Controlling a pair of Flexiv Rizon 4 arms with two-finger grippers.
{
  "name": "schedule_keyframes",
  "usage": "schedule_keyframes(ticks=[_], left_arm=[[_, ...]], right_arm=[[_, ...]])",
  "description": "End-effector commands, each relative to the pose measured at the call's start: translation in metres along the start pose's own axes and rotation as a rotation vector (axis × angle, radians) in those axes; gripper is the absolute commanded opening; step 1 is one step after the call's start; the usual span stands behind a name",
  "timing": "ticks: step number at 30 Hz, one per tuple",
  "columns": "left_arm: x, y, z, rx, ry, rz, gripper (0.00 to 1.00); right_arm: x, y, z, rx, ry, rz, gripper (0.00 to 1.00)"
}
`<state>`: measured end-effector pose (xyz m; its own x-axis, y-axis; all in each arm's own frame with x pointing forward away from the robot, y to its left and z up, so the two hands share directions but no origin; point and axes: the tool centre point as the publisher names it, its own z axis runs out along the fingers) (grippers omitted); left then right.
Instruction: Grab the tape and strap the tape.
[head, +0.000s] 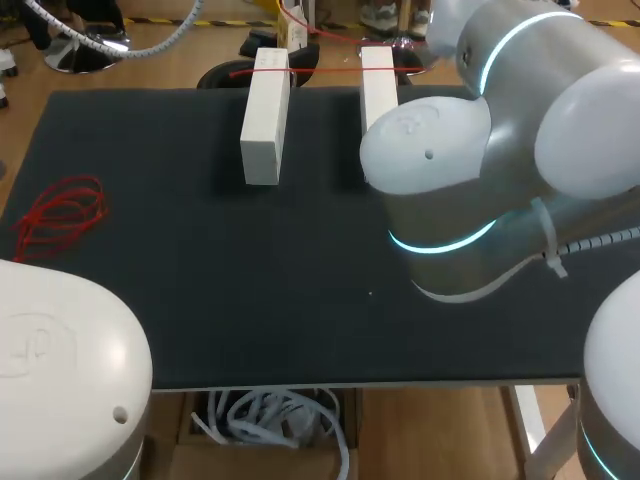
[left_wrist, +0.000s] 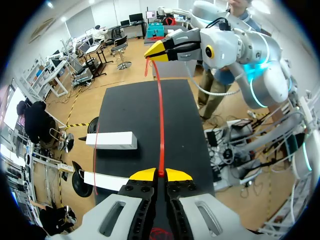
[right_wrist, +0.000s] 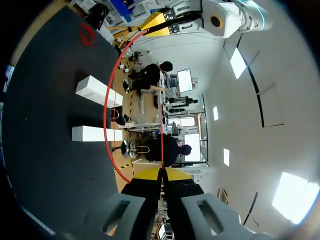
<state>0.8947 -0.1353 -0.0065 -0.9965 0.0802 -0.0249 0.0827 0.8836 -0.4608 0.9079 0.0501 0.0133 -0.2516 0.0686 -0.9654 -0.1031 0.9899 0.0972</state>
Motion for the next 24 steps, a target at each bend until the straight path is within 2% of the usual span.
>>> schedule_keyframes(ticks=[1,18,24], left_arm=[[0.001,0.0,-0.001,-0.005,0.0,-0.002,0.0],[0.001,0.0,-0.001,-0.005,0.0,-0.002,0.0],[0.001,0.0,-0.001,-0.005,0.0,-0.002,0.0]], right_arm=[[-0.003,0.002,-0.002,0.005,0.01,-0.002,0.0],[-0.003,0.002,-0.002,0.005,0.01,-0.002,0.0],[-0.007,0.023,0.0,0.034,-0.098,-0.065,0.0]])
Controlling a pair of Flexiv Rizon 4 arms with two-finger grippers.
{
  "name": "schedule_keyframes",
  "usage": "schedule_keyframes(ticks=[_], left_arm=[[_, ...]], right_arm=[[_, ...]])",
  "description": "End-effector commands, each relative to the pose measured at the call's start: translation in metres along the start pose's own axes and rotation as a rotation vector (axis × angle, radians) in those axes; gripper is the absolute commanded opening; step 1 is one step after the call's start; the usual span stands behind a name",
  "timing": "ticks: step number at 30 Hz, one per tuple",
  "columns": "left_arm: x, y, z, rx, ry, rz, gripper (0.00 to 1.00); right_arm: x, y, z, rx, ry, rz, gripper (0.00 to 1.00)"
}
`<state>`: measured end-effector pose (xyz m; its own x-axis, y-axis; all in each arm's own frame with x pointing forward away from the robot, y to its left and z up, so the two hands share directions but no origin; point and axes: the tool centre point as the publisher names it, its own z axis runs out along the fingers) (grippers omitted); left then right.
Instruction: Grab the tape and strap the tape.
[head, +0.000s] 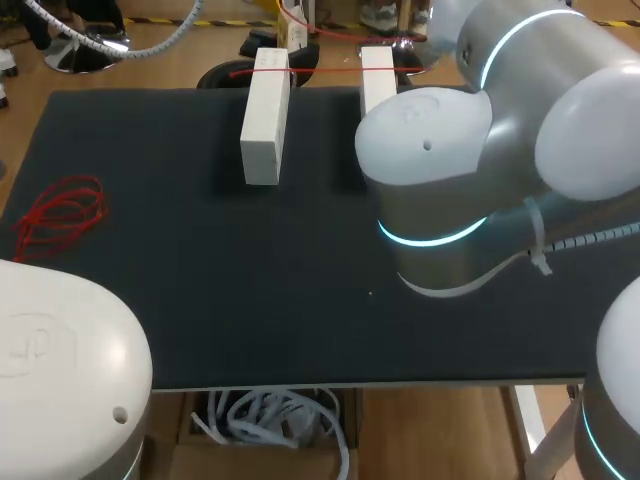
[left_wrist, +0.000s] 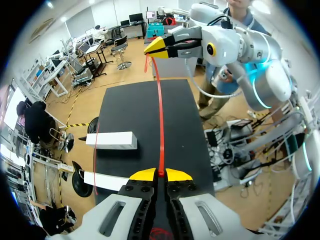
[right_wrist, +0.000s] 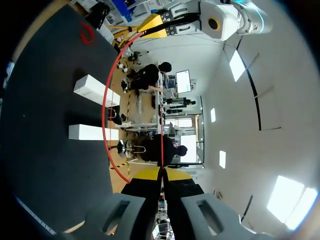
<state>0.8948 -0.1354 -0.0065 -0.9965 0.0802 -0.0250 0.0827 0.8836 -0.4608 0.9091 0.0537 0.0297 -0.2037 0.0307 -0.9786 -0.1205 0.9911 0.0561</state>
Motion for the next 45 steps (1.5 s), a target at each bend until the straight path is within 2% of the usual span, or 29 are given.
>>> schedule_keyframes(ticks=[1,6,18,29,45], left_arm=[[0.001,0.0,-0.001,-0.004,0.0,-0.002,0.0],[0.001,0.0,-0.001,-0.004,0.0,-0.002,0.0],[0.001,0.0,-0.001,-0.004,0.0,-0.002,0.0],[0.001,0.0,-0.001,-0.004,0.0,-0.002,0.0],[0.001,0.0,-0.001,-0.004,0.0,-0.002,0.0]], right_arm=[[0.007,0.022,0.002,0.045,-0.062,-0.023,0.0],[0.006,0.044,0.003,0.039,-0.131,-0.116,0.0],[0.005,0.082,0.002,0.053,-0.214,-0.198,0.0],[0.004,0.109,0.0,0.076,-0.249,-0.247,0.0],[0.011,0.137,0.006,0.045,-0.246,-0.268,0.0]])
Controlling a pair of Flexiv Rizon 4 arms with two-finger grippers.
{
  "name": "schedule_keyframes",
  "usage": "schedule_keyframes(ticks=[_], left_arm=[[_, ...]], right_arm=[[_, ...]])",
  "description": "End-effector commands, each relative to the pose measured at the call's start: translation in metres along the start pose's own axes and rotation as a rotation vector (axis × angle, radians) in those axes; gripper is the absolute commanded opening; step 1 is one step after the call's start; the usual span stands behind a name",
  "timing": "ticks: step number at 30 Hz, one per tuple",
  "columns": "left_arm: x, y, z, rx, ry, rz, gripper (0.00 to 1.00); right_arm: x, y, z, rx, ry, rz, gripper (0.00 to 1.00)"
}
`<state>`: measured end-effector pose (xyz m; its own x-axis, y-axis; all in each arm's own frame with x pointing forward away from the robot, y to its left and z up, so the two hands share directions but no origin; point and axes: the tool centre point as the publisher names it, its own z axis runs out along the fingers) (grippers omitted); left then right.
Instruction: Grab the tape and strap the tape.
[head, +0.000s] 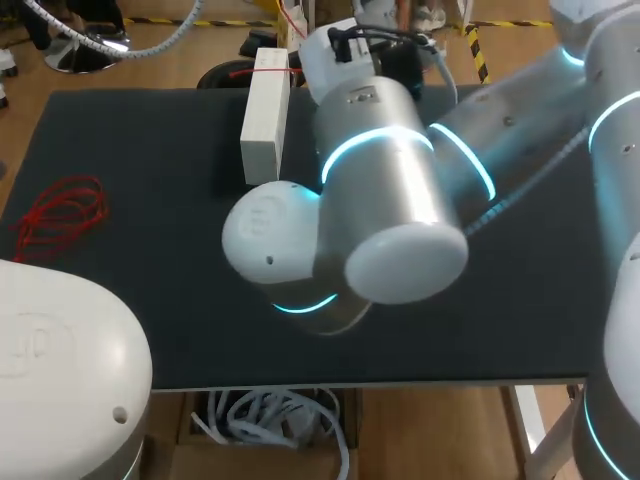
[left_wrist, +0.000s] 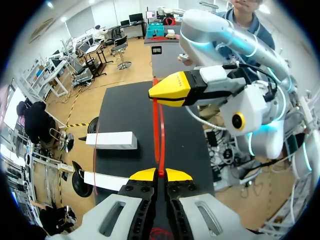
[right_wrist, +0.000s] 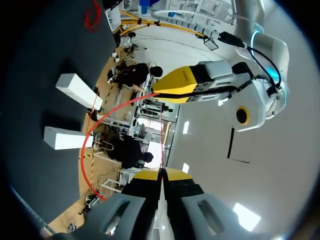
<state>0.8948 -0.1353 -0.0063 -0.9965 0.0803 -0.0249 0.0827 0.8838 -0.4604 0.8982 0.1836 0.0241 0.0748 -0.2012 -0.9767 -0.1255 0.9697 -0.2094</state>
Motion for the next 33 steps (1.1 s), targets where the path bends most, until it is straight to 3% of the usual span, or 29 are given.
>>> schedule_keyframes(ticks=[1,33], left_arm=[[0.001,0.0,-0.001,-0.004,0.0,-0.002,0.0],[0.001,0.0,-0.001,-0.004,0.0,-0.002,0.0]], right_arm=[[-0.003,0.007,-0.001,0.031,0.006,-0.005,0.0],[0.003,0.036,0.004,-0.015,0.025,-0.022,0.0]])
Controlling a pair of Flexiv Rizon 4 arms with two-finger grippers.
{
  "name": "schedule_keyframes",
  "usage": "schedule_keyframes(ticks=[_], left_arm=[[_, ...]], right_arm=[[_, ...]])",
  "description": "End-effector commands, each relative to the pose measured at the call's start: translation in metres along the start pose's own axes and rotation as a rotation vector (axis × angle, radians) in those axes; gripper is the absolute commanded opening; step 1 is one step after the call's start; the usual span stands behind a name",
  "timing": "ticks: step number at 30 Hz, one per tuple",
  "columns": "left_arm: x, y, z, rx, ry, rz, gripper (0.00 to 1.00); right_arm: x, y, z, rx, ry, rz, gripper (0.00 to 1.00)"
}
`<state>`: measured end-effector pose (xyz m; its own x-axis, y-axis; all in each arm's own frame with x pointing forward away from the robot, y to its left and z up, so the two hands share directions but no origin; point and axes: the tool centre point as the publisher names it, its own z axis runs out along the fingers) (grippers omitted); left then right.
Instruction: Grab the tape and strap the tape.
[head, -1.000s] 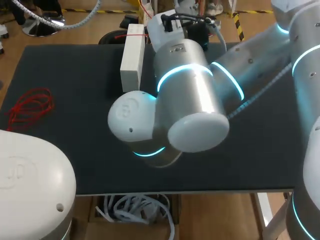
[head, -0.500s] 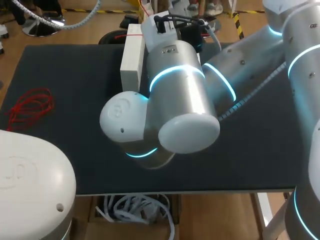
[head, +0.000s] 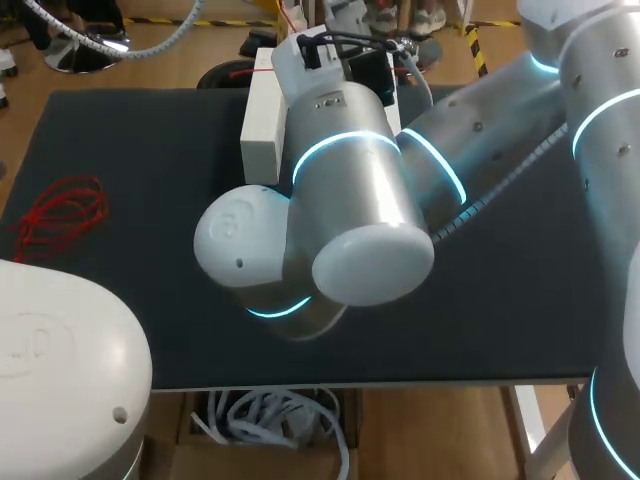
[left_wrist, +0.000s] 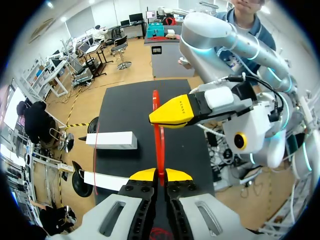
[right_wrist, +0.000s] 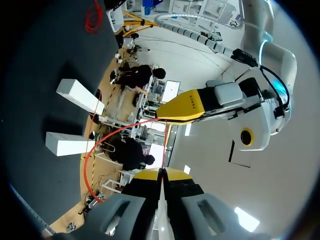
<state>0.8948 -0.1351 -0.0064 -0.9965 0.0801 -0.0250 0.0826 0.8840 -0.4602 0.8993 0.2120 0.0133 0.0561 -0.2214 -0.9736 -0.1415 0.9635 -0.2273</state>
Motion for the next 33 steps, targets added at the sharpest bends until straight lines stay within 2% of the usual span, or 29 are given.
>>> schedule_keyframes(ticks=[1,22,32,33], left_arm=[[0.001,0.0,-0.001,-0.004,0.0,-0.002,0.0],[0.001,0.0,-0.001,-0.004,0.0,-0.002,0.0],[0.001,0.0,-0.001,-0.004,0.0,-0.002,0.0],[0.001,0.0,-0.001,-0.004,0.0,-0.002,0.0]], right_arm=[[-0.003,0.009,-0.001,0.0,0.003,-0.006,0.0],[-0.008,0.034,0.009,-0.036,-0.016,-0.001,0.0],[-0.009,0.027,0.002,-0.026,-0.014,0.008,0.0],[-0.009,0.026,0.001,-0.028,-0.012,0.007,0.15]])
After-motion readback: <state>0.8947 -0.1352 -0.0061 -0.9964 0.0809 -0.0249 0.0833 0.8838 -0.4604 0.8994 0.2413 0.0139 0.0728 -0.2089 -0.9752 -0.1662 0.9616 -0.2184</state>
